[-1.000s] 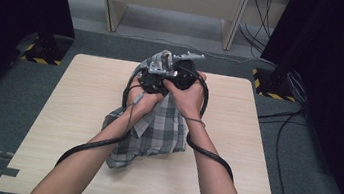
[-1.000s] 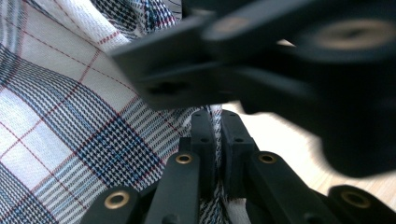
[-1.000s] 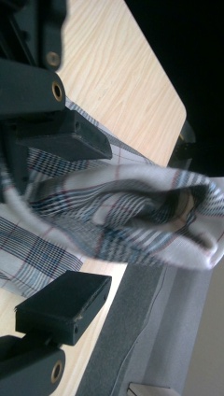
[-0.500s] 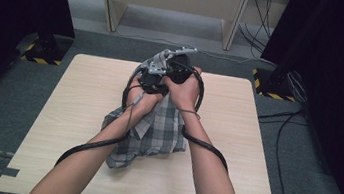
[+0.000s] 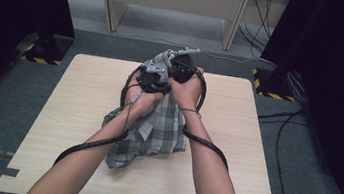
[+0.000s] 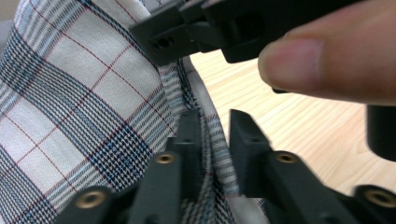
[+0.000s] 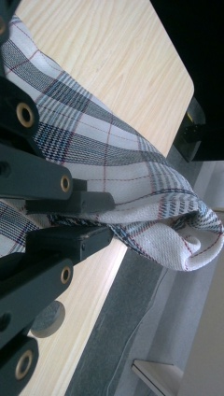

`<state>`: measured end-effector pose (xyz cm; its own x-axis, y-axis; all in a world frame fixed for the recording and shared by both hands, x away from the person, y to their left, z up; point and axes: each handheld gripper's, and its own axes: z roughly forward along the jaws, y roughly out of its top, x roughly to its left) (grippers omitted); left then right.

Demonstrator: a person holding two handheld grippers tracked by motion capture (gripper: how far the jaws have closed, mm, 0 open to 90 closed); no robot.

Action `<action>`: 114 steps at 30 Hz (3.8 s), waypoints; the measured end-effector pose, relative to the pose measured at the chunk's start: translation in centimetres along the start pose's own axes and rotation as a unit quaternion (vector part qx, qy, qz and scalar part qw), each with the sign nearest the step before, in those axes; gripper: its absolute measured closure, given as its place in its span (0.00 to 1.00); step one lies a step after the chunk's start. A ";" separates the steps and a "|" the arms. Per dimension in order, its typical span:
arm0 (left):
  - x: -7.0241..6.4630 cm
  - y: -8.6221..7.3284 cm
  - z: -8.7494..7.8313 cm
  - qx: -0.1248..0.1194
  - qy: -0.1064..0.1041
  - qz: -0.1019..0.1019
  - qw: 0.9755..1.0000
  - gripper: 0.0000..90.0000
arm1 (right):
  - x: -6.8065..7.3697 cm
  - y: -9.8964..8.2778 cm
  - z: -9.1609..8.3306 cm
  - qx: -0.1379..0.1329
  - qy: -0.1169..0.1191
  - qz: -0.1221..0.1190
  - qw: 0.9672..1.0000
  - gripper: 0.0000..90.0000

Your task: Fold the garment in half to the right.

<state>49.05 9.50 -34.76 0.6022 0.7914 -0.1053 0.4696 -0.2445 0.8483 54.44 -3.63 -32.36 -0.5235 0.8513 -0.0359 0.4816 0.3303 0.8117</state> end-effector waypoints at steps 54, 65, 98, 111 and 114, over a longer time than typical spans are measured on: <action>5.5 -9.3 -3.5 0.099 -0.045 -0.048 0.993 0.47 | -5.0 -9.0 2.8 0.060 -0.060 0.055 0.995 0.44; 4.2 -10.9 -2.4 0.132 -0.079 -0.044 0.987 0.95 | -5.1 -12.5 -1.4 0.044 -0.038 0.038 0.998 0.43; -3.6 -5.6 -3.9 0.047 -0.115 0.139 0.982 0.43 | -6.9 -15.0 -6.6 -0.002 -0.030 0.068 0.997 0.37; 1.9 -7.2 -6.8 0.043 -0.035 0.122 0.991 0.31 | -6.8 -15.4 -6.4 0.006 -0.029 0.064 0.998 0.32; 2.9 -7.7 -7.3 0.042 -0.023 0.114 0.992 0.31 | -6.8 -15.4 -6.4 0.006 -0.029 0.063 0.998 0.32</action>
<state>42.49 17.74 -37.78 0.7271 0.6841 0.0581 0.3695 -0.4612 0.8067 46.03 -17.12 -40.88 -0.4163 0.9087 0.0322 0.5501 0.2235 0.8046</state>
